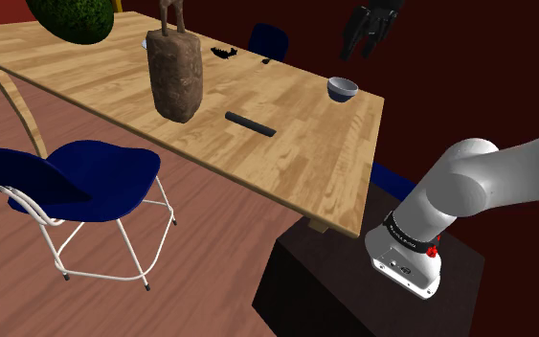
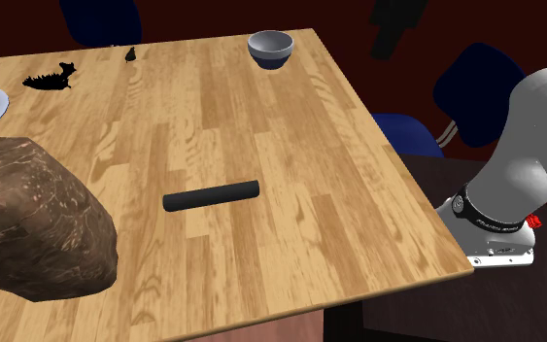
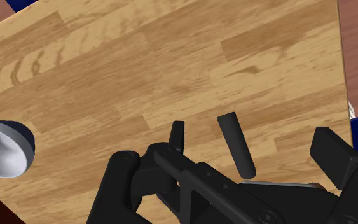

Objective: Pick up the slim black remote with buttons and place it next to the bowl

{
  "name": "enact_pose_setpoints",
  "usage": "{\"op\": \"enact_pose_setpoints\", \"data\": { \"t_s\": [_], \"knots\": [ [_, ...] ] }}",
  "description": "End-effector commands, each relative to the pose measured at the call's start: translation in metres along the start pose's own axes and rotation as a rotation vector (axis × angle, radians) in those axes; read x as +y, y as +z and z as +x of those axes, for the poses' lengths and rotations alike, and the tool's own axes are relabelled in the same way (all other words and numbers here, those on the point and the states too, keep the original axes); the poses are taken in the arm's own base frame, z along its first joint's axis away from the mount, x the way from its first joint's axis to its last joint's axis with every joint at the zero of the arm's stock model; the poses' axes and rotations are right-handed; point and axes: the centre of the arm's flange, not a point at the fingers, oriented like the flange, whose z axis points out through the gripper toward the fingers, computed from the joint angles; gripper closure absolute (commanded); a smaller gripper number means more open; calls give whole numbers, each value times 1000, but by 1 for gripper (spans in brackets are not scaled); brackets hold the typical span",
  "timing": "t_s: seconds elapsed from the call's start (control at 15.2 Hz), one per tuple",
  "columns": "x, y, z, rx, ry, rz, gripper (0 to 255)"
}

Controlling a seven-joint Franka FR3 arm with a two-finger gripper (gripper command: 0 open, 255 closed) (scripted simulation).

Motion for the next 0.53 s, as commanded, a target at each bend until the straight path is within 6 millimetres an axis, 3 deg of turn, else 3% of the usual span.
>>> {"op": "enact_pose_setpoints", "data": {
  "t_s": [0.0,0.46],
  "knots": [
    [0,0,0,0,0,0,0],
    [-3,73,62,-37,-87,23,0]
  ]
}}
